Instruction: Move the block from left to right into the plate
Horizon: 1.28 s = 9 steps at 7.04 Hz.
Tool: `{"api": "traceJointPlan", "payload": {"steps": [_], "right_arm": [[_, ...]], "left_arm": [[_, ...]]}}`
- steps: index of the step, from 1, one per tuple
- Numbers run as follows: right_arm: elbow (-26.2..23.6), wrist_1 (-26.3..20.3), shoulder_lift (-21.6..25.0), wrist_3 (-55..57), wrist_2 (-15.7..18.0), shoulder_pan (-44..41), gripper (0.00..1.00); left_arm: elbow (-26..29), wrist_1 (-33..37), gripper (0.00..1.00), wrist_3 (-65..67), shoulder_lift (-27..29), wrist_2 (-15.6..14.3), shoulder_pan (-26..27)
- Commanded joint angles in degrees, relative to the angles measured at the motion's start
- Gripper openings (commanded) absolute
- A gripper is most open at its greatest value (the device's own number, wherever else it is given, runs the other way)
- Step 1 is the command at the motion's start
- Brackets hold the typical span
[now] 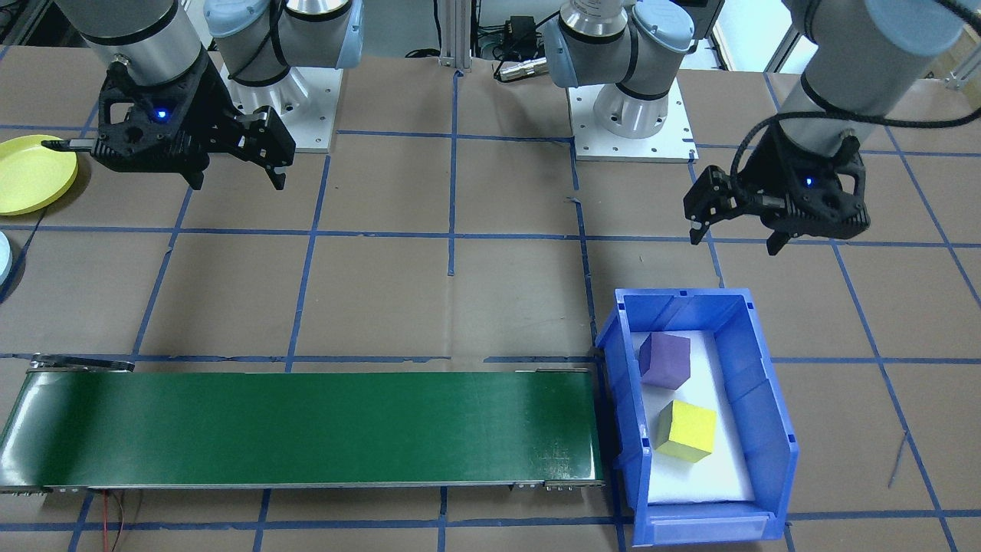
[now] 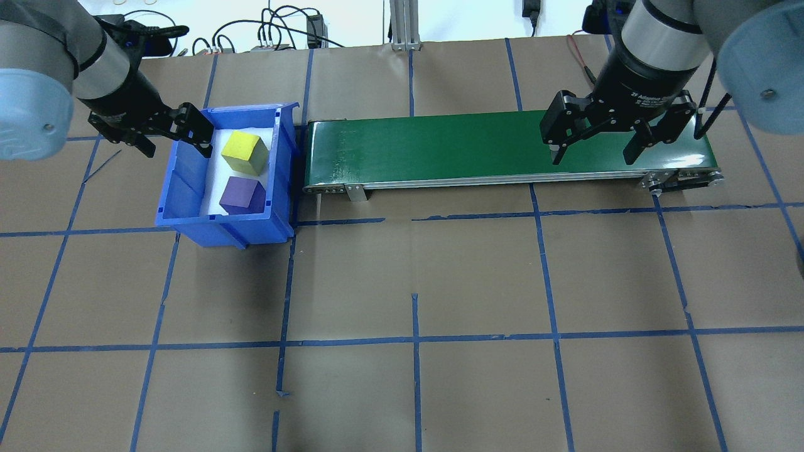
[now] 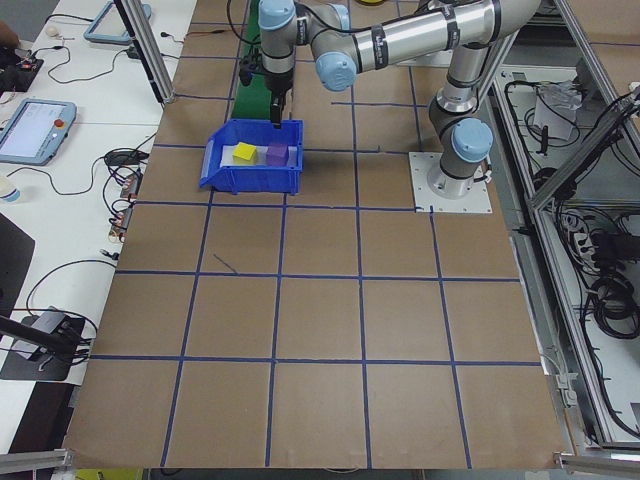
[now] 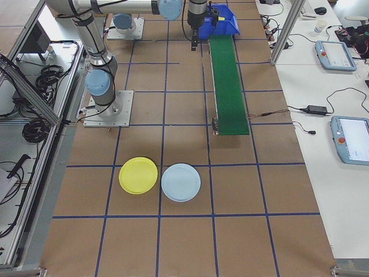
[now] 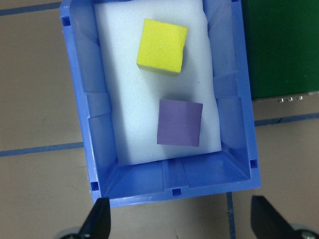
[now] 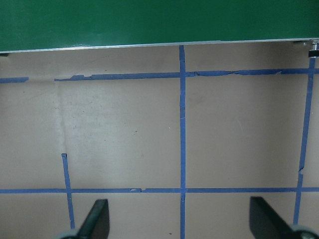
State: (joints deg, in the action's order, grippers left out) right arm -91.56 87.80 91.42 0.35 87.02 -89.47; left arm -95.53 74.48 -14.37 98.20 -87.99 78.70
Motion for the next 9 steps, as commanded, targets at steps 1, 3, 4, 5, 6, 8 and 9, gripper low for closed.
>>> {"api": "traceJointPlan", "payload": {"steps": [1,3,4,5,6,8,9], "right_arm": [[-0.02,0.0,-0.01,-0.09,-0.01,0.0,1.0],[-0.02,0.0,-0.01,-0.09,-0.01,0.0,1.0],[-0.02,0.0,-0.01,-0.09,-0.01,0.0,1.0],[-0.02,0.0,-0.01,-0.09,-0.01,0.0,1.0],[-0.02,0.0,-0.01,-0.09,-0.01,0.0,1.0],[-0.02,0.0,-0.01,-0.09,-0.01,0.0,1.0],[-0.02,0.0,-0.01,-0.09,-0.01,0.0,1.0]], "left_arm": [[-0.36,-1.97,1.0,1.45,4.0,0.27,0.23],[-4.2,-5.46,1.0,1.45,5.33,2.11,0.4],[-7.36,-7.75,1.0,1.45,5.33,2.12,0.49],[-10.26,-10.39,1.0,1.37,5.25,2.03,0.93],[-12.03,-12.94,0.98,0.84,5.33,2.12,1.28],[-13.71,-16.11,0.96,0.75,7.78,2.03,1.28],[-13.89,-16.91,0.96,0.75,8.58,2.03,1.28]]}}
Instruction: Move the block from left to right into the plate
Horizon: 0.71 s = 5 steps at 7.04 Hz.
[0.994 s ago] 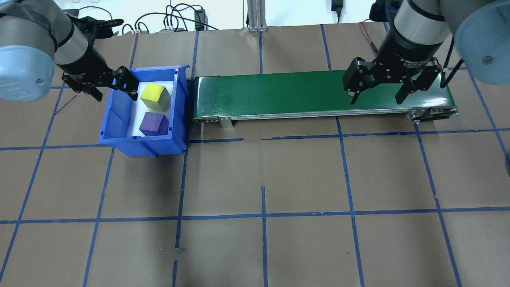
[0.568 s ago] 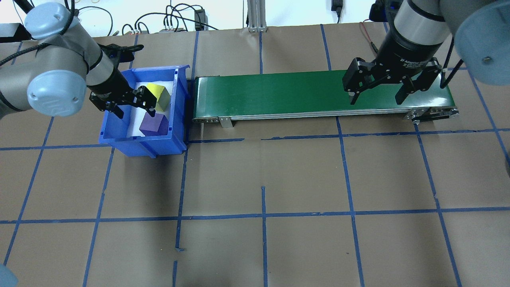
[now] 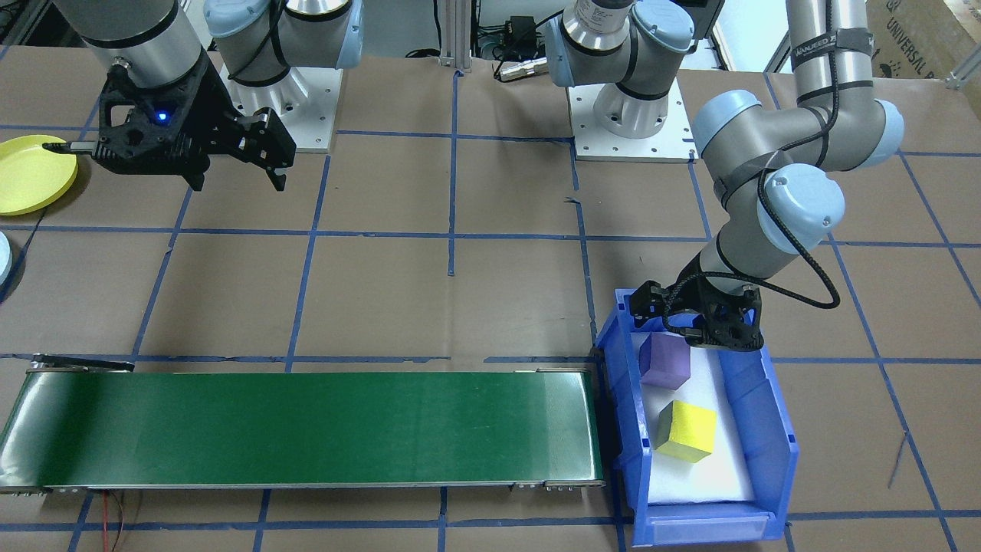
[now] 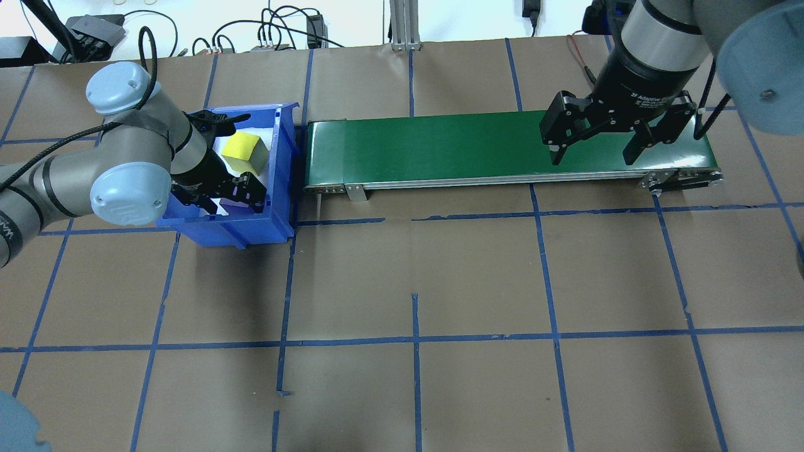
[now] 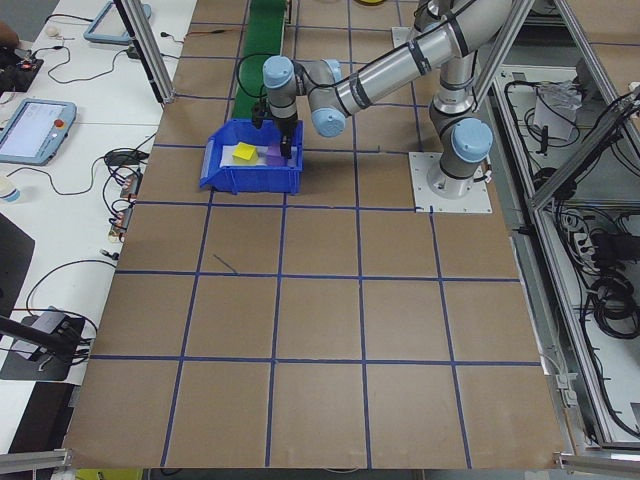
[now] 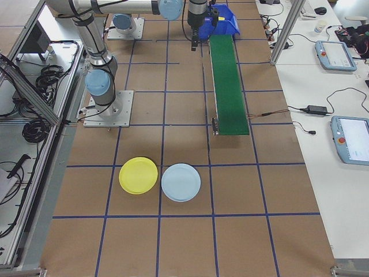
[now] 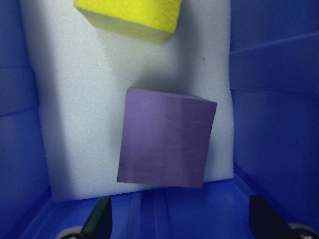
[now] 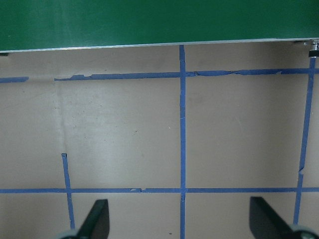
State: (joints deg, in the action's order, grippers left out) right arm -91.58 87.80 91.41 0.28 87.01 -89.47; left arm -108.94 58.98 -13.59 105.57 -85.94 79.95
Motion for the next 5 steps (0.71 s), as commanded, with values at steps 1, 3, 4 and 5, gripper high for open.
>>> {"api": "traceJointPlan", "payload": {"steps": [1,3,4,5], "right_arm": [[0.0,0.0,0.0,0.07,0.0,0.0,1.0],[0.0,0.0,0.0,0.07,0.0,0.0,1.0],[0.0,0.0,0.0,0.07,0.0,0.0,1.0],[0.0,0.0,0.0,0.07,0.0,0.0,1.0]], "left_arm": [[-0.31,-1.59,0.96,-0.12,1.74,-0.02,0.03],[0.65,-1.94,1.0,-1.95,1.75,-0.28,-0.06],[2.05,-2.29,1.0,-2.66,1.75,-0.28,-0.06],[3.98,-2.29,1.0,-2.67,1.92,-0.02,-0.06]]}}
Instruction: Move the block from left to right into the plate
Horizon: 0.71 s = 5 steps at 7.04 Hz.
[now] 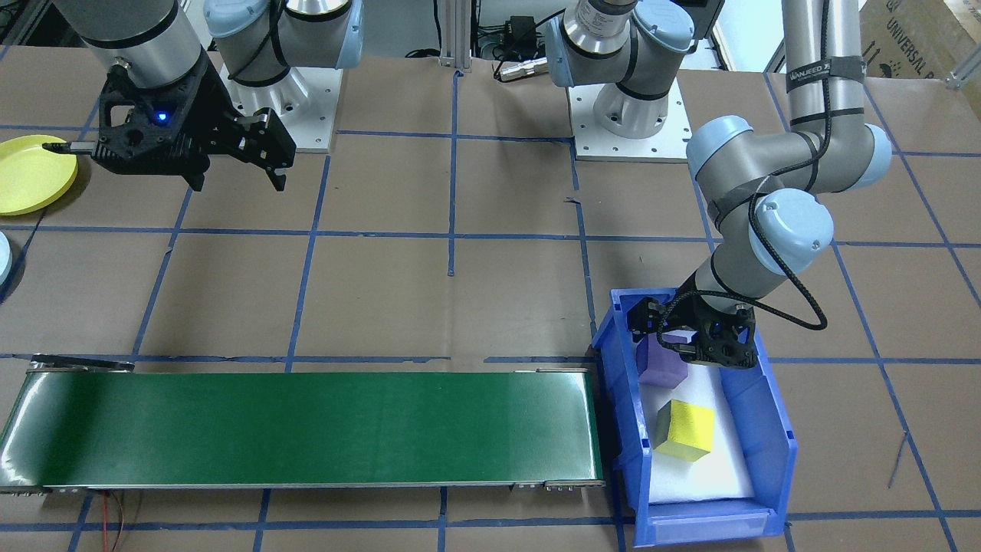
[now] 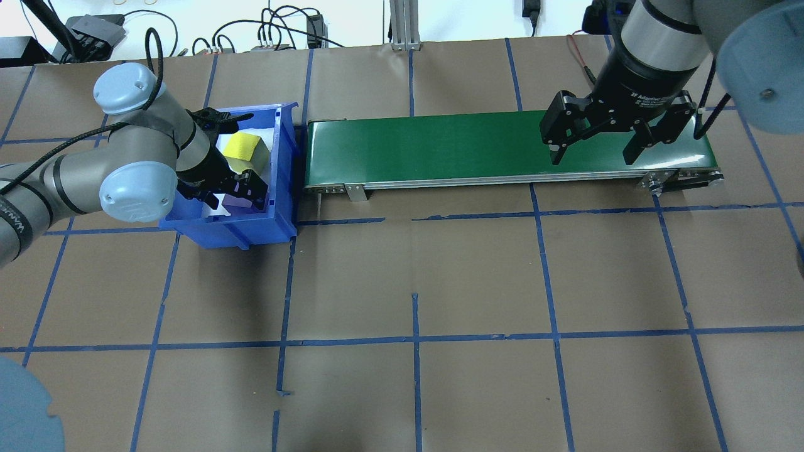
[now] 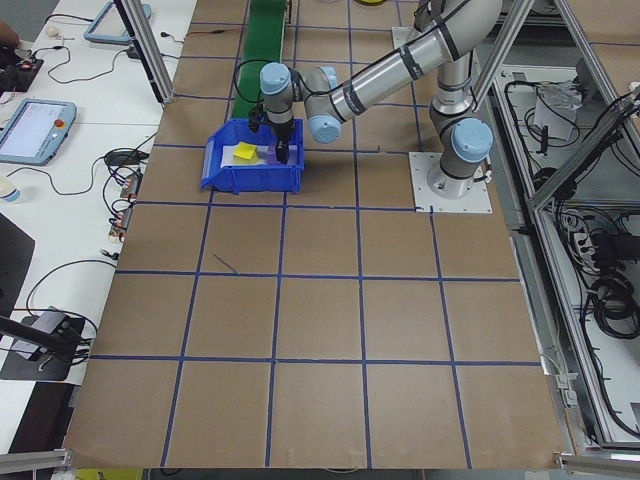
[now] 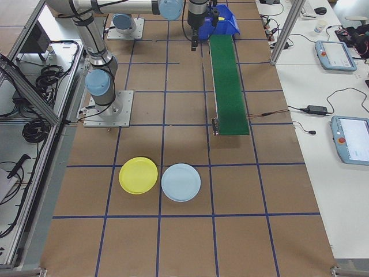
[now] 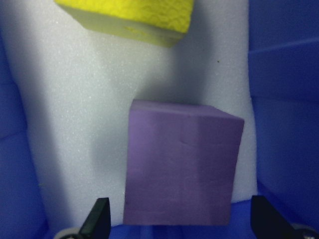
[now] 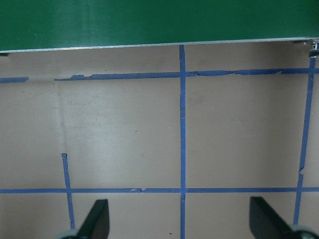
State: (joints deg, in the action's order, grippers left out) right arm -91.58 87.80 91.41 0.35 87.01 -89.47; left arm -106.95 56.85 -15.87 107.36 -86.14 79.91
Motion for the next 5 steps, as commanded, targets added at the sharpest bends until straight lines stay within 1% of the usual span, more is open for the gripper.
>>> {"api": "traceJointPlan", "payload": {"steps": [1,2,3,4,5], "right_arm": [[0.0,0.0,0.0,0.0,0.0,0.0,1.0],[0.0,0.0,0.0,-0.09,0.0,0.0,1.0],[0.0,0.0,0.0,0.0,-0.09,0.0,1.0],[0.0,0.0,0.0,0.0,0.0,0.0,1.0],[0.0,0.0,0.0,0.0,0.0,0.0,1.0]], "left_arm": [[3.4,-0.16,1.0,-0.31,0.74,0.18,-0.01],[3.76,-0.42,0.99,-0.3,2.14,0.18,-0.01],[3.67,-2.51,0.99,-0.3,3.37,0.27,-0.01],[3.5,-2.62,0.98,-0.3,3.91,0.18,-0.01],[2.72,-2.71,0.93,-0.22,4.0,0.27,-0.01]]}}
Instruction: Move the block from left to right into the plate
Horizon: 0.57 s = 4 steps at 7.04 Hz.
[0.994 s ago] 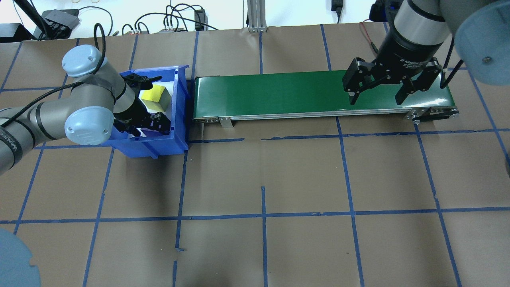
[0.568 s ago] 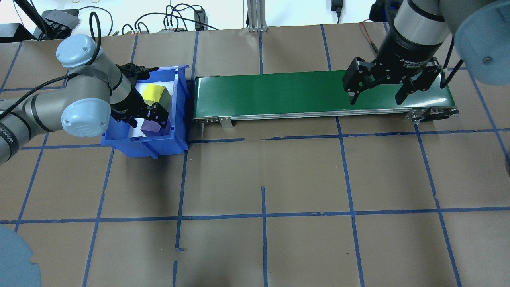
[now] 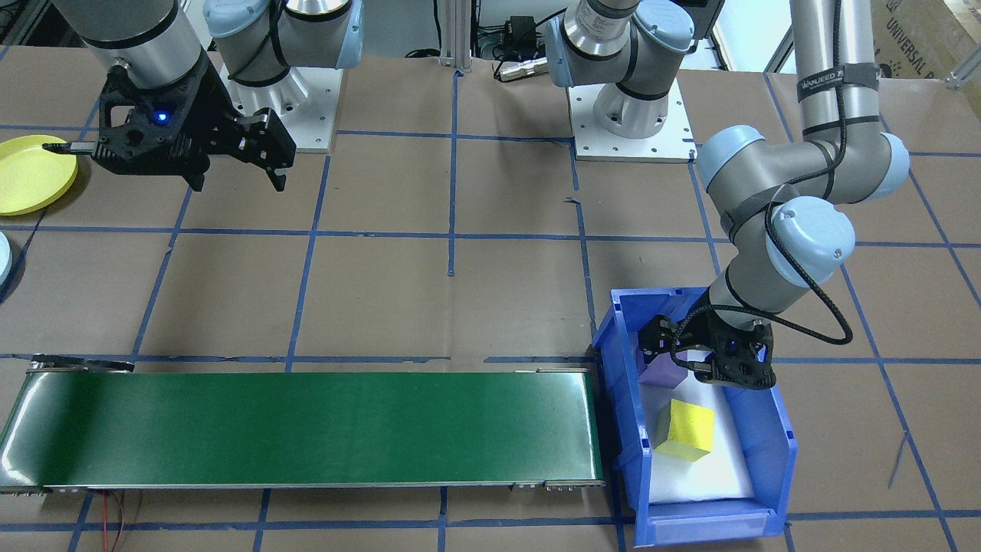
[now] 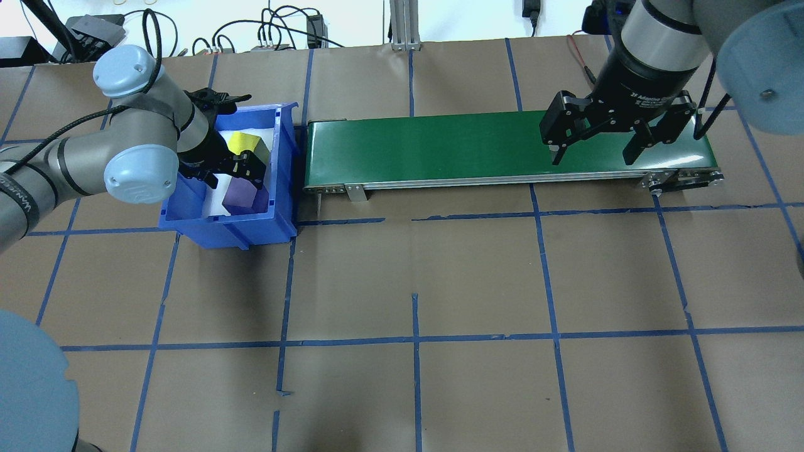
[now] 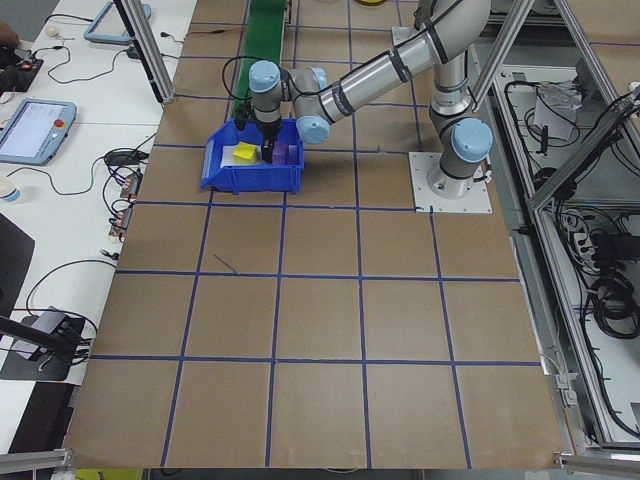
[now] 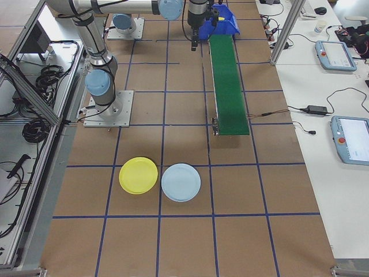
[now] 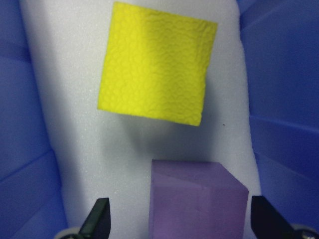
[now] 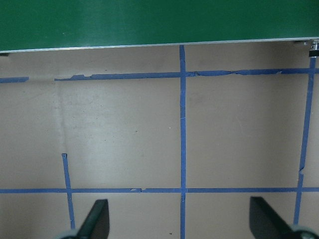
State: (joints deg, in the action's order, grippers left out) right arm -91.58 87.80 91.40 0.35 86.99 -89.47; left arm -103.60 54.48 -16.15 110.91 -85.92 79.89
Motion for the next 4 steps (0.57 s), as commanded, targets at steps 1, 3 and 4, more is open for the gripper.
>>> {"api": "traceJointPlan", "payload": {"steps": [1,3,4], "right_arm": [[-0.09,0.0,0.0,0.01,0.02,0.0,1.0],[-0.35,0.09,0.0,-0.08,-0.07,0.0,1.0],[-0.35,0.0,0.0,0.01,0.02,0.0,1.0]], "left_arm": [[-0.64,-0.34,0.81,-0.02,0.36,-0.03,0.0],[0.59,-0.51,0.49,-0.28,-1.39,-0.21,0.0],[2.51,0.44,0.49,-0.19,-4.27,-0.56,0.17]]}}
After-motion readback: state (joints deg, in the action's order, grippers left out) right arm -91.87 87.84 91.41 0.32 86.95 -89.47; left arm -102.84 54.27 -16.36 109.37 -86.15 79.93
